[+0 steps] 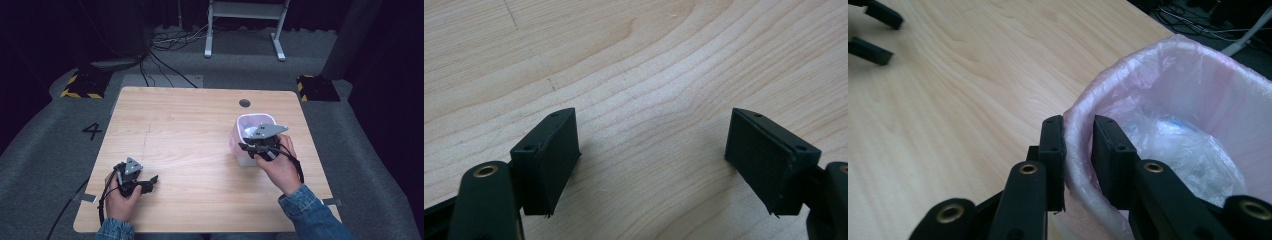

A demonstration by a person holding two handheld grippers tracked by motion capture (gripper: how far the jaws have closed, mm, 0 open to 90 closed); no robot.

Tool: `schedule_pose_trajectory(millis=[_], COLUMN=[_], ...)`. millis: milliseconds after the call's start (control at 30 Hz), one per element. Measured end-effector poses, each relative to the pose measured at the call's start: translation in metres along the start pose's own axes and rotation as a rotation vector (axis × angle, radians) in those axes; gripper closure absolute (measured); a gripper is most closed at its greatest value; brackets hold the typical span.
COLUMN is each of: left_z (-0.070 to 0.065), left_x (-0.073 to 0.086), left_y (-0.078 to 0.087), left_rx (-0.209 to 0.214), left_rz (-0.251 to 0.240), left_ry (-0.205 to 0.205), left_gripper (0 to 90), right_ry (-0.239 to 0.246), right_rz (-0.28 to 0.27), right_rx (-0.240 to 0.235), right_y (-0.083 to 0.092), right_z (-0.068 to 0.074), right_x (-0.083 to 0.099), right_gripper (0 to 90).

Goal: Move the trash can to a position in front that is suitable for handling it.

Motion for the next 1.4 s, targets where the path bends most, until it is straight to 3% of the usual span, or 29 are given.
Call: schedule_pose_trajectory(millis=[200,333,433,567,733,900,1033,1133,1267,1400], left_z=[0.000,0.000,0.000,0.000,-0.002,-0.004,-0.004,-0.005,-0.008,-0.013], left_x=[0.000,0.000,0.000,0.000,-0.001,-0.003,-0.003,-0.003,-0.006,-0.009], left_y=[0.000,0.000,0.000,0.000,-0.002,-0.005,-0.004,-0.004,-0.005,-0.007], left_rx=[0.001,-0.002,-0.002,-0.004,-0.008,-0.027,-0.031,-0.032,-0.031,-0.028], left_rz=[0.000,0.001,0.001,0.002,0.010,0.015,0.015,0.014,0.001,-0.004], left_ry=[0.000,-0.001,0.000,0.002,0.004,0.023,0.023,0.022,0.029,0.029], left_gripper=[21.0,20.9,21.0,20.9,17.6,14.1,14.4,15.2,21.7,23.7], right_ry=[0.028,0.029,0.027,0.008,-0.046,-0.124,-0.203,-0.237,-0.241,-0.251], right_rz=[0.008,-0.050,-0.103,-0.165,-0.200,-0.196,-0.166,-0.132,-0.107,-0.117], right_rx=[-0.054,-0.125,-0.144,-0.089,0.041,0.138,0.183,0.172,0.129,0.094], right_y=[0.005,0.011,0.023,0.045,0.068,0.073,0.062,0.044,0.022,0.009], right_z=[0.040,0.068,0.073,0.049,-0.006,-0.061,-0.092,-0.099,-0.094,-0.087], right_x=[-0.001,-0.012,-0.021,-0.031,-0.028,-0.006,0.022,0.042,0.060,0.067], right_gripper=[74.7,51.3,44.6,42.7,41.9,39.4,36.8,34.8,34.5,34.0])
Point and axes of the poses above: each handheld gripper's, and its own axes: y roughly backward along the jaws, x roughly out of its underside, z roughly to its left, the point moved 10 cm from there along -y, roughly forward along the jaws, and after that the axes turned 3 degrees about -x, right-handed, at the moved point
